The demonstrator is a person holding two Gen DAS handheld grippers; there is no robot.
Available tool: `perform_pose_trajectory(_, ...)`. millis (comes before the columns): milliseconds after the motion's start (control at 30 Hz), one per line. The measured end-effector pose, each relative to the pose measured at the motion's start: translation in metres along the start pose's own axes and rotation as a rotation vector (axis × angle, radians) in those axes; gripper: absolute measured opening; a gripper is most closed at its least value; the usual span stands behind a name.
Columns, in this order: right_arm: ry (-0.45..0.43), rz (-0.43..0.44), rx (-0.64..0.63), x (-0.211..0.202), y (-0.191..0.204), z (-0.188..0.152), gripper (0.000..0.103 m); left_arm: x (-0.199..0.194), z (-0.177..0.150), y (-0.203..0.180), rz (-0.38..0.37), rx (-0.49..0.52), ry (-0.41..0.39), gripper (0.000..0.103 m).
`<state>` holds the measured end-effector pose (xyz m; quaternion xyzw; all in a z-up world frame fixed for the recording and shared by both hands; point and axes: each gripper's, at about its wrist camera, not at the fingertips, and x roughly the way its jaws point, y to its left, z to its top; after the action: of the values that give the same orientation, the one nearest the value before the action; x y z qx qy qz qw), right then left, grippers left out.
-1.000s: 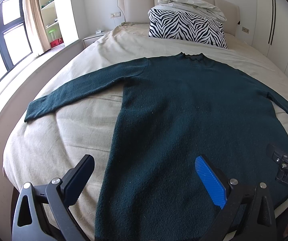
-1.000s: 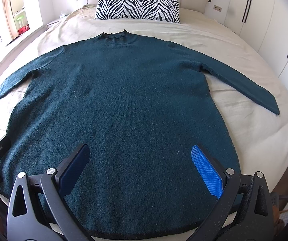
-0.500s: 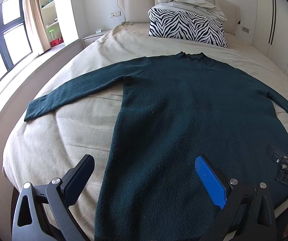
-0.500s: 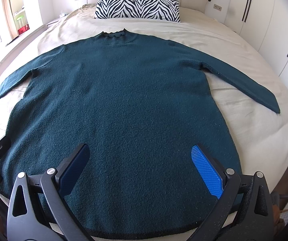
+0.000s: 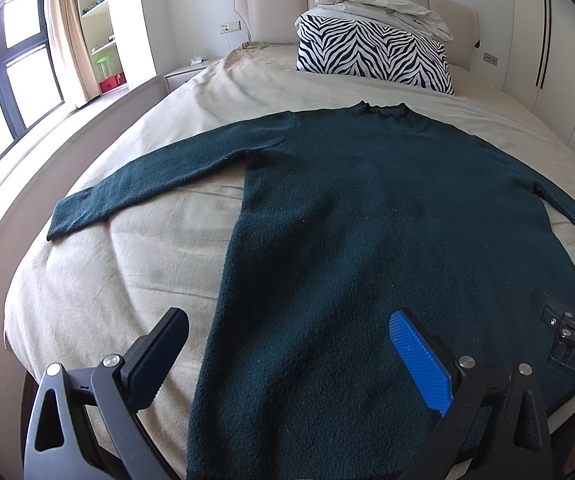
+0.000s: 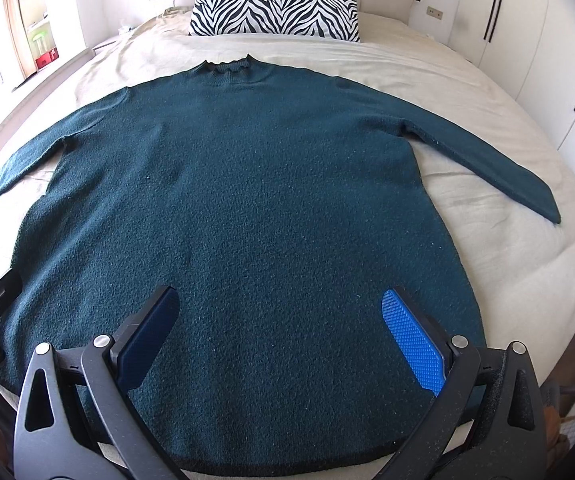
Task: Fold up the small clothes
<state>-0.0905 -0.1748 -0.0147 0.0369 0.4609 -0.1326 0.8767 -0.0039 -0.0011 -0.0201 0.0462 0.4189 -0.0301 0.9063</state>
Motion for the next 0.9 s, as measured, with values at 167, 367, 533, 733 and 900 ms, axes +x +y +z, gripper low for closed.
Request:
perform_pose_trajectory(167, 0.003, 0.001, 0.0, 0.001, 0.0, 0.0, 0.103, 0.001, -0.002, -0.001, 0.0, 0.001, 0.0, 0.103)
perform_pose_trajectory(367, 0.009, 0.004, 0.001, 0.003, 0.001, -0.001, 0.103, 0.003, -0.003, -0.003, -0.002, 0.012, -0.004, 0.103)
perform_pose_trajectory(533, 0.013, 0.011, 0.005, 0.005, -0.001, 0.0, 0.103, 0.005, -0.004, -0.002, -0.019, -0.001, 0.011, 0.103)
perform_pose_trajectory(733, -0.037, 0.157, 0.13, 0.002, -0.04, 0.009, 0.103, 0.012, -0.002, -0.002, -0.147, -0.047, 0.07, 0.103)
perform_pose_trajectory(900, -0.19, 0.25, 0.446, -0.003, -0.154, 0.019, 0.103, 0.018, -0.007, -0.005, -0.168, -0.058, 0.095, 0.103)
